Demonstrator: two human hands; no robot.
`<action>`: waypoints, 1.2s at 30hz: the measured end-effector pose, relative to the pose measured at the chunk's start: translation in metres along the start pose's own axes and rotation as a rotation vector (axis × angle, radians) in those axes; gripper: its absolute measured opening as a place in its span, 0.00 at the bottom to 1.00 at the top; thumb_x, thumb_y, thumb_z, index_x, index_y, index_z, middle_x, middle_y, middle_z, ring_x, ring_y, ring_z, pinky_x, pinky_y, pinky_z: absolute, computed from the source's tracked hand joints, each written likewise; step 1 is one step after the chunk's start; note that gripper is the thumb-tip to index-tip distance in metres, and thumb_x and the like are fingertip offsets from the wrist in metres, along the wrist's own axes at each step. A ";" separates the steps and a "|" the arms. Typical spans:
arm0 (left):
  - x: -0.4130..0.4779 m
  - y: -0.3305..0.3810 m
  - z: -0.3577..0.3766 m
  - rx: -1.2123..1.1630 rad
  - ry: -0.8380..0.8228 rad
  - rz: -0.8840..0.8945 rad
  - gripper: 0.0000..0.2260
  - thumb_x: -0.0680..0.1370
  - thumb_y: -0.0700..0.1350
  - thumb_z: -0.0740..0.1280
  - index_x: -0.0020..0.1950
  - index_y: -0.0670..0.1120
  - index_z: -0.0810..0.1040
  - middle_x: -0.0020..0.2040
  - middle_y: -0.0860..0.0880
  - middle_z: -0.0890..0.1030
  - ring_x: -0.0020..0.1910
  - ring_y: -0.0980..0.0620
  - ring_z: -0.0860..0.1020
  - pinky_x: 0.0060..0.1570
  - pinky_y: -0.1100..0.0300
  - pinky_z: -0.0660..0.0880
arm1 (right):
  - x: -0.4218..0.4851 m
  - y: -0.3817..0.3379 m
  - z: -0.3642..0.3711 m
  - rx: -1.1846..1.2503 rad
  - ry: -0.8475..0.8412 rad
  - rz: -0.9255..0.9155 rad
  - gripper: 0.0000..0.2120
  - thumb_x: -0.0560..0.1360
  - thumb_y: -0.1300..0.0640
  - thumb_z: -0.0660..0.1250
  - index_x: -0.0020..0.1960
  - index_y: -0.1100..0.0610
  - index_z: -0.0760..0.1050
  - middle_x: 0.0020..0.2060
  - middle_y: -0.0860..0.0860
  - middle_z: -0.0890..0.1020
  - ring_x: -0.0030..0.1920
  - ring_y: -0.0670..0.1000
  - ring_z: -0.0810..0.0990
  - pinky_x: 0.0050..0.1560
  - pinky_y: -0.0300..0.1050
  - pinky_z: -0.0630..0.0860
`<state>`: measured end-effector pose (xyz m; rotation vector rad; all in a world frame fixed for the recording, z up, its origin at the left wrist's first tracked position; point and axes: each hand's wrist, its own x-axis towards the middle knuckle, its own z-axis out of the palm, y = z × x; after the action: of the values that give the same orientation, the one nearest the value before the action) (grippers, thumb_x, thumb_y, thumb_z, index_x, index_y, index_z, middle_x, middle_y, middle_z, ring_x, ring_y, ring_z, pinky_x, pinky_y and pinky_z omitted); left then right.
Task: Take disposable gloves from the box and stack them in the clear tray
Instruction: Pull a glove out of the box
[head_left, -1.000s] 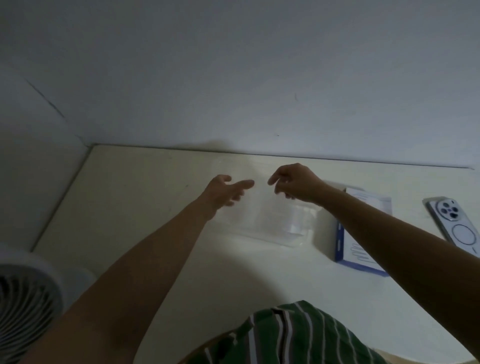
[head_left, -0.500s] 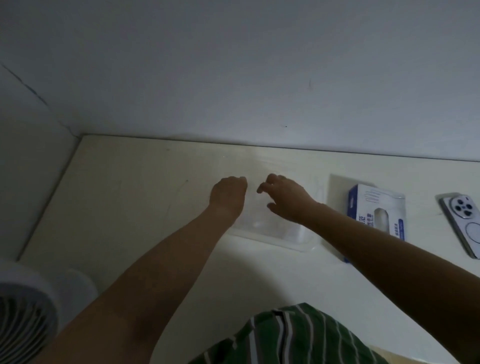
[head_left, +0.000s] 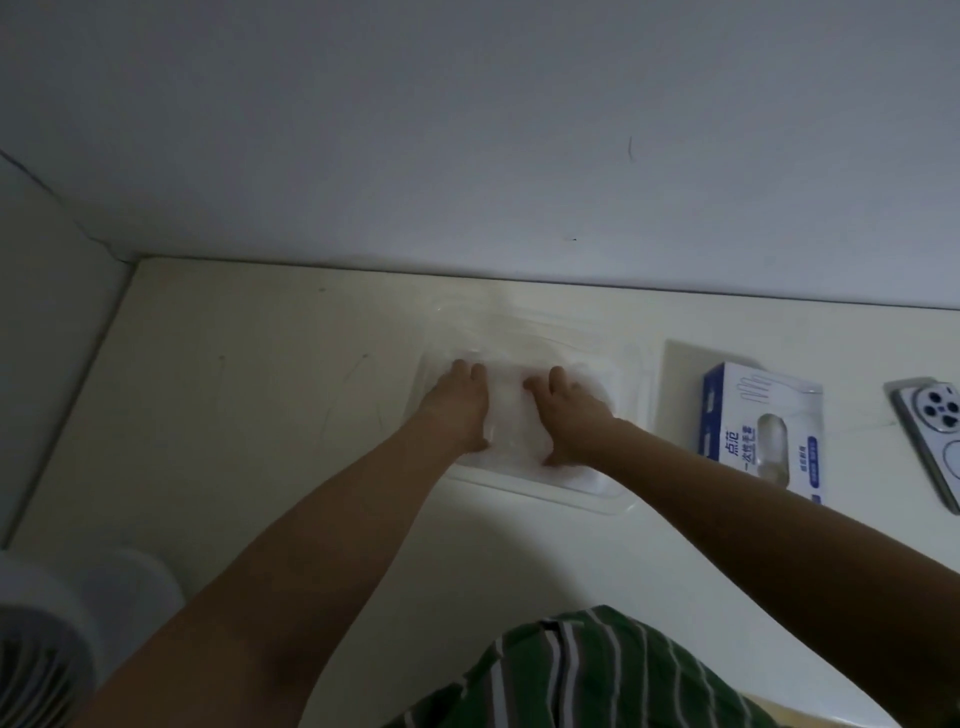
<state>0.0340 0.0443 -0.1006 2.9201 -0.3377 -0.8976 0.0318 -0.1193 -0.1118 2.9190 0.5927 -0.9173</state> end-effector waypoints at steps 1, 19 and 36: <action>0.000 0.000 0.001 0.036 -0.002 0.003 0.39 0.72 0.47 0.74 0.73 0.34 0.54 0.70 0.36 0.59 0.66 0.37 0.67 0.62 0.51 0.69 | 0.000 -0.001 0.002 -0.037 0.012 0.005 0.49 0.70 0.51 0.75 0.77 0.61 0.47 0.72 0.62 0.54 0.65 0.61 0.70 0.61 0.49 0.72; 0.001 0.022 -0.036 -0.025 0.268 -0.164 0.12 0.77 0.48 0.63 0.57 0.46 0.78 0.55 0.46 0.80 0.52 0.45 0.79 0.46 0.56 0.72 | -0.038 0.018 -0.057 0.316 0.378 -0.134 0.14 0.76 0.54 0.67 0.62 0.54 0.76 0.53 0.52 0.79 0.52 0.52 0.79 0.51 0.45 0.76; 0.016 0.248 -0.025 -0.206 0.120 0.355 0.24 0.76 0.50 0.68 0.69 0.47 0.64 0.53 0.44 0.80 0.48 0.45 0.79 0.44 0.54 0.74 | -0.140 0.183 0.035 0.220 0.332 0.355 0.15 0.77 0.52 0.67 0.61 0.55 0.74 0.48 0.52 0.74 0.40 0.52 0.76 0.39 0.43 0.73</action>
<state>0.0141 -0.2013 -0.0568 2.5951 -0.6833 -0.6581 -0.0261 -0.3424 -0.0790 3.2436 -0.0350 -0.4888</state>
